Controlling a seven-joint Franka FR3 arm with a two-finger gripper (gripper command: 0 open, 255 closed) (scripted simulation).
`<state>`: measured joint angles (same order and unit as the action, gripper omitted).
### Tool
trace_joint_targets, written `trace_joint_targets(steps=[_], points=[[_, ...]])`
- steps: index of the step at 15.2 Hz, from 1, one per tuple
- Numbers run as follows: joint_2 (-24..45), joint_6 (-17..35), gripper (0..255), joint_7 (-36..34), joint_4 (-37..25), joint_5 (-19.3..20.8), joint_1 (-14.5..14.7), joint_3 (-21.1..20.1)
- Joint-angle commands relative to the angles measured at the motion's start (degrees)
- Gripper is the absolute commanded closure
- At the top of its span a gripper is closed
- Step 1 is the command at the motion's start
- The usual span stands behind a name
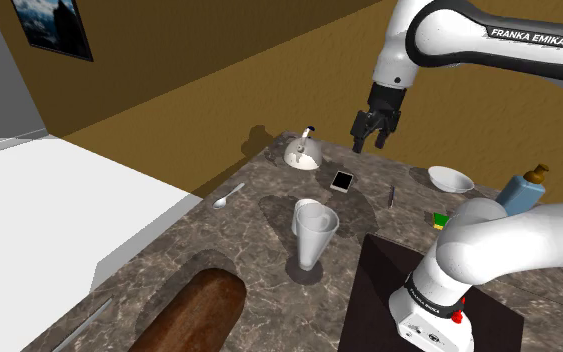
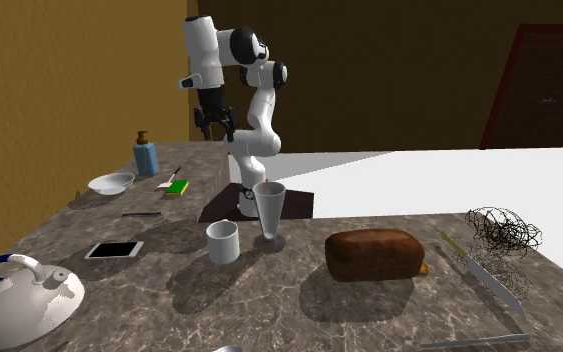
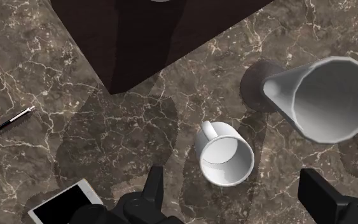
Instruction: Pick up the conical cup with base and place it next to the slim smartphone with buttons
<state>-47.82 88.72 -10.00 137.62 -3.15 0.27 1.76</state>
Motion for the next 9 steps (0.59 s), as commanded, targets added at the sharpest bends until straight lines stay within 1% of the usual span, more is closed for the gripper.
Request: trace_joint_targets(steps=[1,9], points=[[0.0,0.0,0,0.0,0.0,0.0,0.0,0.0],[-2.1,11.4,0,-8.1,12.5,-7.5,2.9,-7.3]])
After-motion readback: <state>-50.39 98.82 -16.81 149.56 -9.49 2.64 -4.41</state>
